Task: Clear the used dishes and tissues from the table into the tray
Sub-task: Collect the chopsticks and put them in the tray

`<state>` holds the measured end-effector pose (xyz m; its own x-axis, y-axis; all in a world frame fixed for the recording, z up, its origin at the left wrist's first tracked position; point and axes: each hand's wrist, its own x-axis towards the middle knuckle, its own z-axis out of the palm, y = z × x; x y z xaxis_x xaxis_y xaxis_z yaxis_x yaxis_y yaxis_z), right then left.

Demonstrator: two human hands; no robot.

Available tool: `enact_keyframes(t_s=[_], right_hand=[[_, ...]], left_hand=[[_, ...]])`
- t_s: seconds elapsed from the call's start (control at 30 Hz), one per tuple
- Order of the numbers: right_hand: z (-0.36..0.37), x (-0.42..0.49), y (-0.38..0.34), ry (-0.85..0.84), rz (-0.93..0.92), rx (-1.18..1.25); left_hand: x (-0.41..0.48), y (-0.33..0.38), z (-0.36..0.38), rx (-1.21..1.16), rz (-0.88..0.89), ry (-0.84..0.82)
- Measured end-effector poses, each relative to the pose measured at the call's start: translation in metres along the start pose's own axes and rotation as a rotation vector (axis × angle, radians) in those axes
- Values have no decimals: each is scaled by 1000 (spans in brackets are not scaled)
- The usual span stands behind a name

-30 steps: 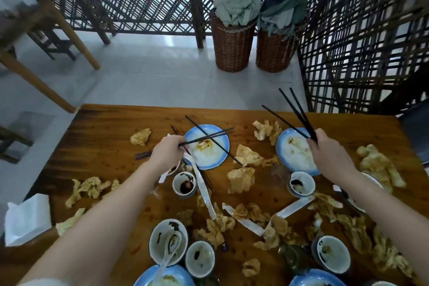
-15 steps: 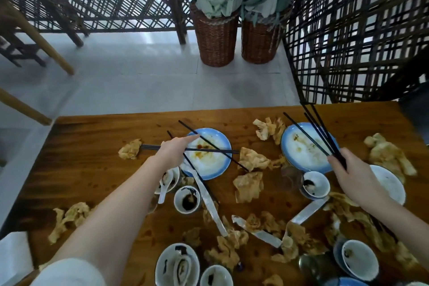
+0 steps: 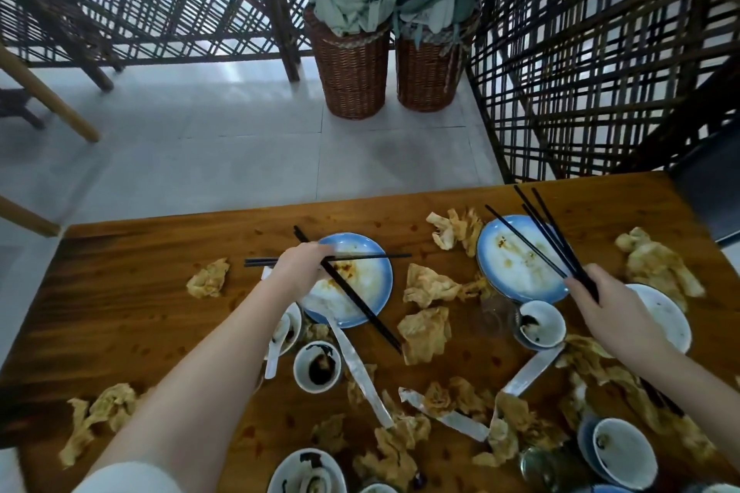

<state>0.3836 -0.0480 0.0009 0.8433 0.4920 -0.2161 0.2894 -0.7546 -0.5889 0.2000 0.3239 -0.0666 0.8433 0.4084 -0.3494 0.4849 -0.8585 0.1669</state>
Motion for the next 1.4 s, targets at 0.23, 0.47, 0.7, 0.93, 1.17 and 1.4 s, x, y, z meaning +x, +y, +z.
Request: enact_keyframes(t_s=[0.23,0.47,0.7,0.93,1.17,1.4], right_hand=[[-8,-8,2,36,-5,-1],[-20,-35,-12,59,-27,37],[-41,-85,-16,86,-51,98],[-75,-137,14,123,2,184],[-120,-203,101,192,39,292],[-185,-266,200,194,128,473]], left_hand=[[-14,1,-26,-183,85,248],[-46,29,-58,-439,100,357],[-93,86,-80,-416,7,285],[-147,179,-81,-871,73,161],[-190,297,-37,-946,48,128],[-232,426,24,-1166,-19,39]])
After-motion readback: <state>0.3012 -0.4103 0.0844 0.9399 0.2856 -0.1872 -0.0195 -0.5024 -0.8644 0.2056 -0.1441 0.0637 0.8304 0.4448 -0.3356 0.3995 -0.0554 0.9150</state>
